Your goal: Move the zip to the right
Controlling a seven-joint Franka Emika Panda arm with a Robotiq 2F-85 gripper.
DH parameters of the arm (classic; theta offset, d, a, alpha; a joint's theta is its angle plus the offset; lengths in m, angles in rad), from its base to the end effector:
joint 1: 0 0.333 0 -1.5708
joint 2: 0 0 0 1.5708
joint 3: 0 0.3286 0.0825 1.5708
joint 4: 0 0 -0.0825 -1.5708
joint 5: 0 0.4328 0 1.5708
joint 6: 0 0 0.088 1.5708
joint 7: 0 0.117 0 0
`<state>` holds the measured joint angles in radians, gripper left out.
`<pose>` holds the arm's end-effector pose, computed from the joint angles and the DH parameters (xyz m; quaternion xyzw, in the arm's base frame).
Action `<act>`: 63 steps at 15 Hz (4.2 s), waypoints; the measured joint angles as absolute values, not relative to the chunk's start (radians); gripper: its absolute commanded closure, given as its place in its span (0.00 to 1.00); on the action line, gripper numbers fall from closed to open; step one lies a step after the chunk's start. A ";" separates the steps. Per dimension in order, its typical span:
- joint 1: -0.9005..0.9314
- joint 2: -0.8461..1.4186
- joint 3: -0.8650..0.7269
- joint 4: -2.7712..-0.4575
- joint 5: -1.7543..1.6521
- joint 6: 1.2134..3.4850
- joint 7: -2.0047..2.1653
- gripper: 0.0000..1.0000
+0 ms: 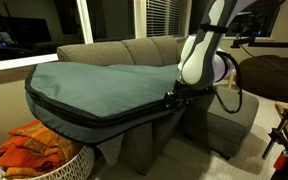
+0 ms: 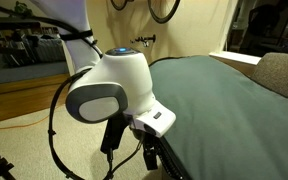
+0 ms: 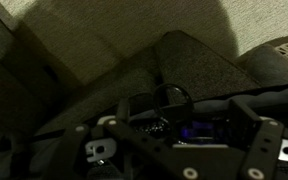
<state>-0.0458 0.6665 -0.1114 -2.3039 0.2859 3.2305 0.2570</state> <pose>0.5240 -0.1186 0.0410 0.9355 -0.3255 0.1361 0.0193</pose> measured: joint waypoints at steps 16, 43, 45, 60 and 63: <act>-0.227 0.667 0.032 -2.293 0.208 3.231 0.157 0.00; -0.305 0.671 0.104 -2.284 0.185 3.197 0.129 0.99; -0.305 0.671 0.105 -2.282 0.191 3.194 0.137 0.99; -0.517 0.718 0.202 -2.272 0.225 3.215 0.102 0.99; -0.683 0.768 0.295 -2.250 0.178 3.217 0.053 0.99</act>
